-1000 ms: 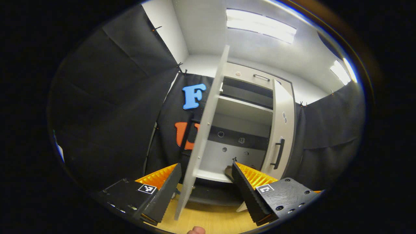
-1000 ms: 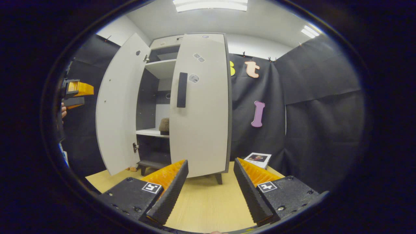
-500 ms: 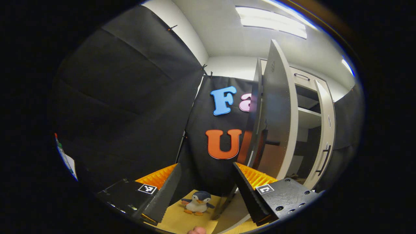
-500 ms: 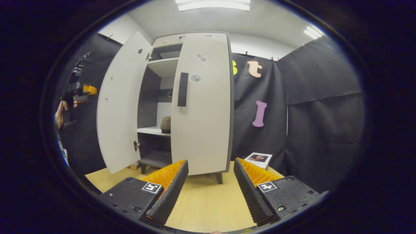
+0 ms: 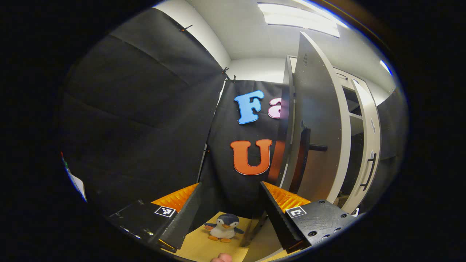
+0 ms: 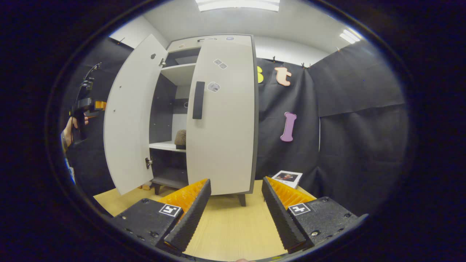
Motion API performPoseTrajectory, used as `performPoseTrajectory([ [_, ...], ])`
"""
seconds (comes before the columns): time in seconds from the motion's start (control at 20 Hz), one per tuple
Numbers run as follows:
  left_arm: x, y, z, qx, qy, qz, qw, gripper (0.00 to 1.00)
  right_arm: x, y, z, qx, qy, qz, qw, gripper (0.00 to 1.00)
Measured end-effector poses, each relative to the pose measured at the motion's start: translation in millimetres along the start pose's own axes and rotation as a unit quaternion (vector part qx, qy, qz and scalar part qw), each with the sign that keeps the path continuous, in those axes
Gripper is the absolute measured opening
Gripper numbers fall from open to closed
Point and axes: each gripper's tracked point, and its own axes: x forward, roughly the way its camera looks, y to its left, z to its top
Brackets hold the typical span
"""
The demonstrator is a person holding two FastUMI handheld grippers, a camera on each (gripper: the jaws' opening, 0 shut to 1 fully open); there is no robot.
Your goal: Grab one shoe with the right hand and put it into the shoe cabinet, grab the other shoe with the left hand and put it into the shoe cabinet; then close the right door with the right hand and the left door with the left hand.
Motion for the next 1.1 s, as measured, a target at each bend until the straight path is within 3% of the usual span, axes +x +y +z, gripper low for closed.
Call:
performPoseTrajectory([
  [0.05,0,-2,1,0.001,0.001,-0.005,1.000,0.99,2,2,0,0.001,0.001,0.001,1.000,0.90],
  [0.1,-1,-4,1,0.000,0.002,-0.010,1.000,0.94,3,4,0,0.003,0.001,0.004,1.000,0.90],
  [0.2,-3,-16,0,-0.002,0.003,-0.022,1.000,0.99,5,8,0,0.004,0.001,0.008,1.000,0.90],
  [0.25,-5,-23,-1,-0.003,0.004,-0.029,1.000,0.94,6,10,1,0.003,-0.001,0.009,1.000,0.93],
  [0.3,-7,-31,-3,-0.004,0.006,-0.037,0.999,0.99,6,10,2,0.000,-0.002,0.010,1.000,0.92],
  [0.35,-8,-39,-4,-0.004,0.007,-0.045,0.999,0.93,7,10,3,-0.004,-0.003,0.009,1.000,0.92],
  [0.45,-9,-54,-7,-0.009,0.010,-0.062,0.998,0.99,6,8,2,-0.010,-0.004,0.006,1.000,0.92],
  [0.75,-8,-115,-20,-0.027,0.008,-0.121,0.992,0.99,3,-5,4,-0.009,-0.003,-0.010,1.000,0.92],
  [1.1,-3,-124,-13,-0.039,-0.009,-0.123,0.992,0.99,-1,-8,3,0.003,-0.004,-0.022,1.000,0.92],
])
